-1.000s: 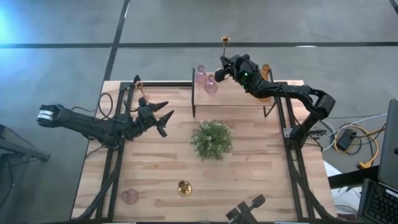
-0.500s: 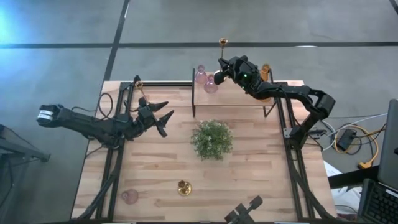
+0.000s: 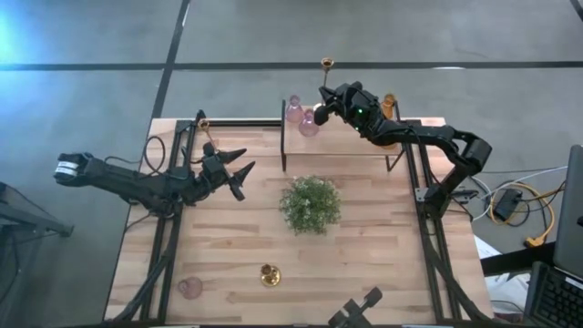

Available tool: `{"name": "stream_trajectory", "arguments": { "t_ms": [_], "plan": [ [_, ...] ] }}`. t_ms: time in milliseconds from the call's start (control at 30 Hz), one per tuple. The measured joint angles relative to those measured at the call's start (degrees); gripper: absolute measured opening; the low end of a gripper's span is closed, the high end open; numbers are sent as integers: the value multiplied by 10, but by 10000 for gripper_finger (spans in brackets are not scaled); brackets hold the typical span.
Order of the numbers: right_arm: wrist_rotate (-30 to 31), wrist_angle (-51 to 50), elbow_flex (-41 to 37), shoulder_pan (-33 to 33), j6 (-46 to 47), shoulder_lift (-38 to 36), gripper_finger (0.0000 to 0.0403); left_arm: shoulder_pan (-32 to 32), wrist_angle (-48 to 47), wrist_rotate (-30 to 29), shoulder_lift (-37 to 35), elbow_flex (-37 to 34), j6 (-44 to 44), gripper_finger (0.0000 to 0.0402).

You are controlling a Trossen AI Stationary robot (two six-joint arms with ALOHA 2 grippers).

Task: Pick & Place candle stick holders
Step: Put the large bottom left golden candle holder on the shelf

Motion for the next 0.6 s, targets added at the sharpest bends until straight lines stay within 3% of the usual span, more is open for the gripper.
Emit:
{"name": "stream_trajectory", "arguments": {
  "t_ms": [600],
  "plan": [
    [-29, -10, 0, 3, 10, 2, 27, 0, 0, 1, 0, -1, 0, 225]
  ]
}}
